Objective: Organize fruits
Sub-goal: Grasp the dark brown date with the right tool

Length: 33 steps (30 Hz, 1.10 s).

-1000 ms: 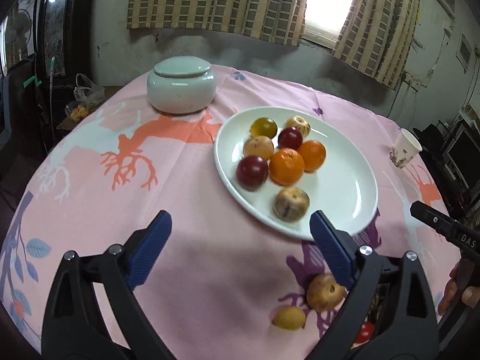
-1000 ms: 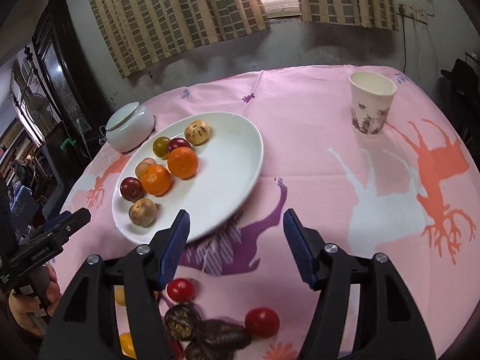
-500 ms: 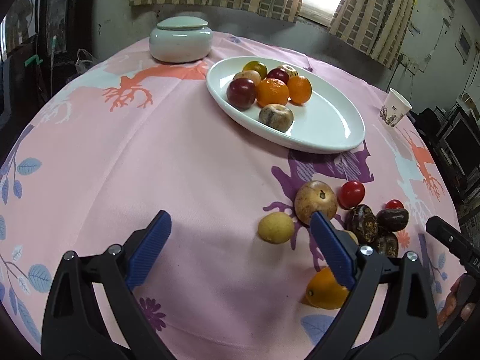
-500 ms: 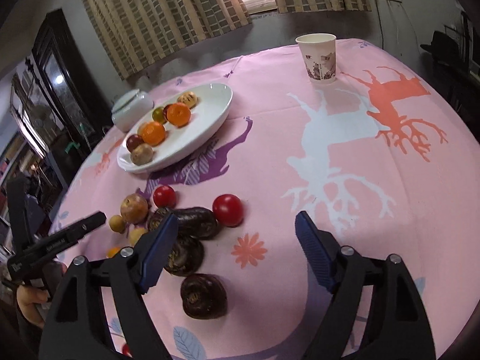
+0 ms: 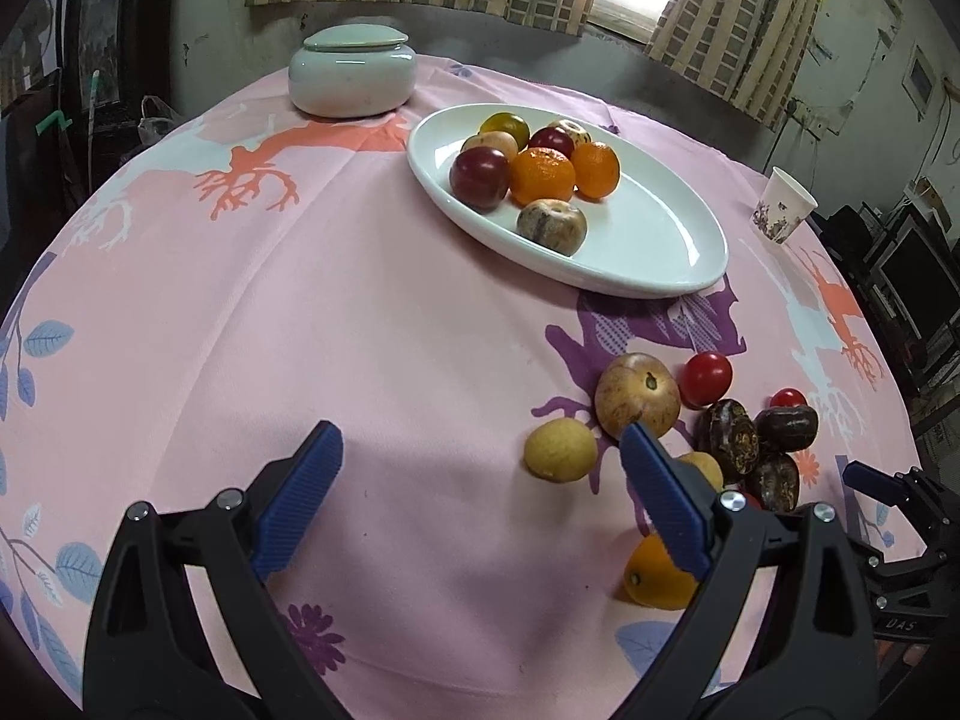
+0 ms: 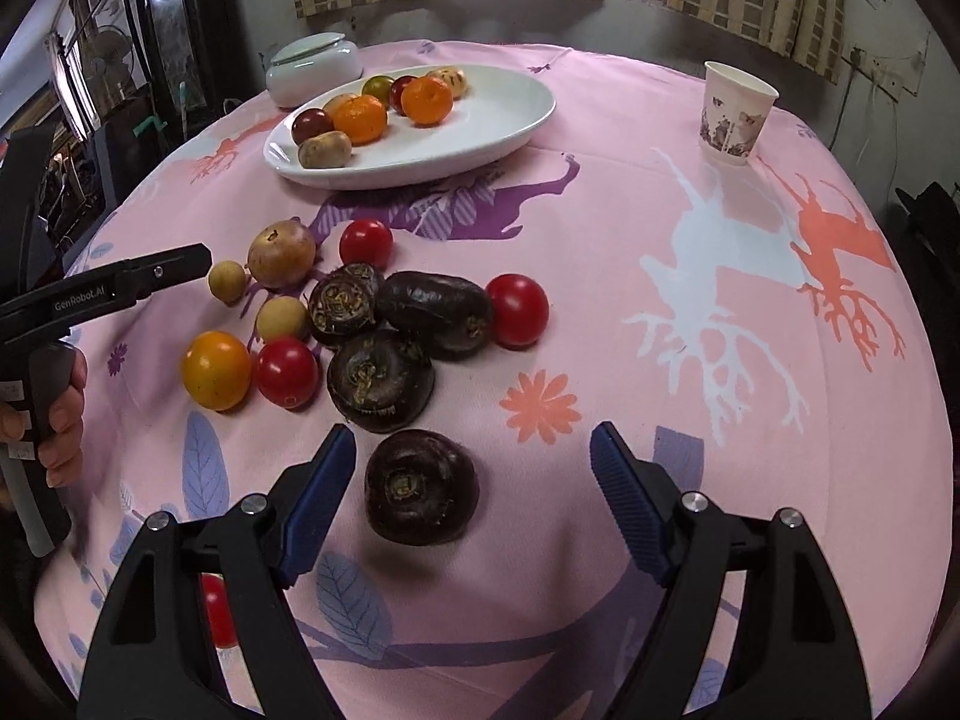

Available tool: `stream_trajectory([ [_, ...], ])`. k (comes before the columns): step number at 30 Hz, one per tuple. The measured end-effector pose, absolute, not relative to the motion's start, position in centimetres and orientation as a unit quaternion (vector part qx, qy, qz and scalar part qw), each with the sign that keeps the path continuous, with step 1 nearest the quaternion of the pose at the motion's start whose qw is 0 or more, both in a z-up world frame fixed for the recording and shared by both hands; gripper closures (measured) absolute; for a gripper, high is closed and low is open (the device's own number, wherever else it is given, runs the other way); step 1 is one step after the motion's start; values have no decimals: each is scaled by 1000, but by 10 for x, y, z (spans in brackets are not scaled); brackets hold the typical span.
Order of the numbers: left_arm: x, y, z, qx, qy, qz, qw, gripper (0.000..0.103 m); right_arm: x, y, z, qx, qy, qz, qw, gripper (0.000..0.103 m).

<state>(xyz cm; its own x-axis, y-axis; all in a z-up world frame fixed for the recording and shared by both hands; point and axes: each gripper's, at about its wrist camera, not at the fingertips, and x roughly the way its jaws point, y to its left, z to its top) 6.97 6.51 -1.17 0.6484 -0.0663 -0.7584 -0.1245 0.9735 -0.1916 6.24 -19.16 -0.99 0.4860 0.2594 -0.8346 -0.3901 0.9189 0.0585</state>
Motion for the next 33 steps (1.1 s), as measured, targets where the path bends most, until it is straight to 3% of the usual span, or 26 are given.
stream_trajectory([
  [24,47,17,0,-14,431,-7,902,8,40,-168,-15,-145,465,202,850,23],
  [29,36,-3,-2,23,431,-27,902,2,37,-164,-17,-150,465,203,849,23],
  [33,33,-6,-3,29,428,-29,903,2,39,-161,-23,-147,475,209,842,48],
])
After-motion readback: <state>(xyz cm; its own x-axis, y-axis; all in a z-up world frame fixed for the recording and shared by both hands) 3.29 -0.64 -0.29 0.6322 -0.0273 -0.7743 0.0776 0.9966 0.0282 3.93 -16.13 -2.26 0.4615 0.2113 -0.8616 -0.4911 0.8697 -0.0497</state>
